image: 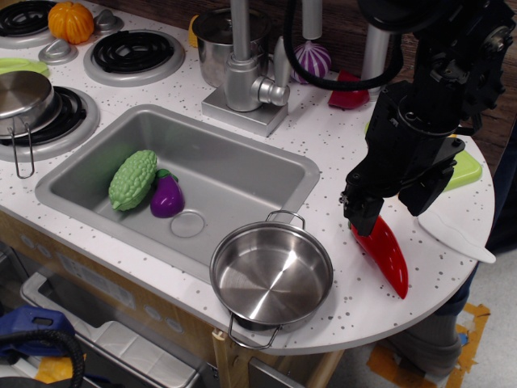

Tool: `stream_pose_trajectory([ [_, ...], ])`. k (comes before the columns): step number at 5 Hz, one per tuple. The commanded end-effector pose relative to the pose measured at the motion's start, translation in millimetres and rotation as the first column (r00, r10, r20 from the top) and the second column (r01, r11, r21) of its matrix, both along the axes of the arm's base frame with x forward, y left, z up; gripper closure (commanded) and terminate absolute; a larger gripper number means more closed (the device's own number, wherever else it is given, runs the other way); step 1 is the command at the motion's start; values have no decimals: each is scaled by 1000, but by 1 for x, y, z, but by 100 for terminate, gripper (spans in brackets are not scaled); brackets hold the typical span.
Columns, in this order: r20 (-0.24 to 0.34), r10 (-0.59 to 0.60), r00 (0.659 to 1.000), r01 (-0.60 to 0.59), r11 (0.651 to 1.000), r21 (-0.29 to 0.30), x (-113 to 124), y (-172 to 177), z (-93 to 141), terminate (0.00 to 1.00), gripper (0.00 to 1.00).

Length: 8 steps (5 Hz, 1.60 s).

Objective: Put pepper in pot or pan

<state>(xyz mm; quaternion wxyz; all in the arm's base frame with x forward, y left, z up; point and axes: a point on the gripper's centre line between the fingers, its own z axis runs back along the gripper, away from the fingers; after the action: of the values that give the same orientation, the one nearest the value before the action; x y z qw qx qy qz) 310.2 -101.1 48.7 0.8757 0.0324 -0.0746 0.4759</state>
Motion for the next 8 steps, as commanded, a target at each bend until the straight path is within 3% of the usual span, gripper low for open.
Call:
stream_pose_trajectory([
  [1, 0, 0, 1000, 0, 1000, 0, 0, 0, 0, 0, 0],
  [5, 48, 35, 998, -33, 998, -52, 14, 3, -34, 0, 0],
  [6, 60, 62, 996, -59, 997, -51, 13, 2, -40, 0, 100],
  [7, 42, 59, 997, -58, 998, -13, 12, -1, -24, 0, 100],
  [8, -20, 38, 999, -37, 999, 36, 10, 0, 13, 0, 100],
])
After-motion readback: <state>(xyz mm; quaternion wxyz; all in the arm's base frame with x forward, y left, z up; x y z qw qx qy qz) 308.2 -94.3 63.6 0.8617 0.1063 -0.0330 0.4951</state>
